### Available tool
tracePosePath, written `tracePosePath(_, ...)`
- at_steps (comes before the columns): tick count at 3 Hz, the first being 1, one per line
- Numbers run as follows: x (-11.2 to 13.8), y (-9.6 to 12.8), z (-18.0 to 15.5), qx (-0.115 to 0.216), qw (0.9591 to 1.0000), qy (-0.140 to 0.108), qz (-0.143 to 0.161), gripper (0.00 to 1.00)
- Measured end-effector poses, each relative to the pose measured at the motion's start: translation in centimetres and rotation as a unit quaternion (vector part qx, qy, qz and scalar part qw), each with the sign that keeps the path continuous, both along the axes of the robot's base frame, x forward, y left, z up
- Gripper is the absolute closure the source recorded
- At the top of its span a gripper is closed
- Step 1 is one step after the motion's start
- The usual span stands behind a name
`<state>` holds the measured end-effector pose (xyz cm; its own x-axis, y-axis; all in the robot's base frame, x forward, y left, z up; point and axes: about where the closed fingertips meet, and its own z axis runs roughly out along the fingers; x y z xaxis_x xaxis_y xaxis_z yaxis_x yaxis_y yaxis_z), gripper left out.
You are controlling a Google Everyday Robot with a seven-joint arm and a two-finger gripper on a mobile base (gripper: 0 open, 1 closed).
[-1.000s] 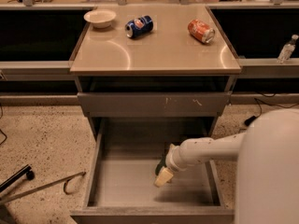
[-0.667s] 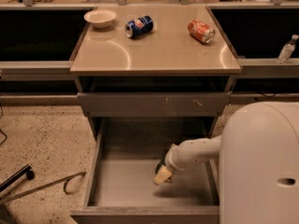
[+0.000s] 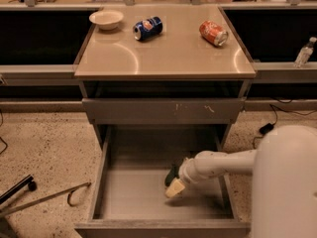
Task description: Pick sponge from middle drawer and place on counter
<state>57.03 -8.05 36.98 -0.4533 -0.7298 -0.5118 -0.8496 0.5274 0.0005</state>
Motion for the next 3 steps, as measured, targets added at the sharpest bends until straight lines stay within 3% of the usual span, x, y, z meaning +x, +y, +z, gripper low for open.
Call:
tracePosePath(2, -0.6, -0.7, -1.5, 0.063, 0.9977, 0.018, 0.017, 0.0)
tracePosePath(3, -0.6, 0.2, -2.2, 0.066, 0.9973, 0.021, 0.023, 0.0)
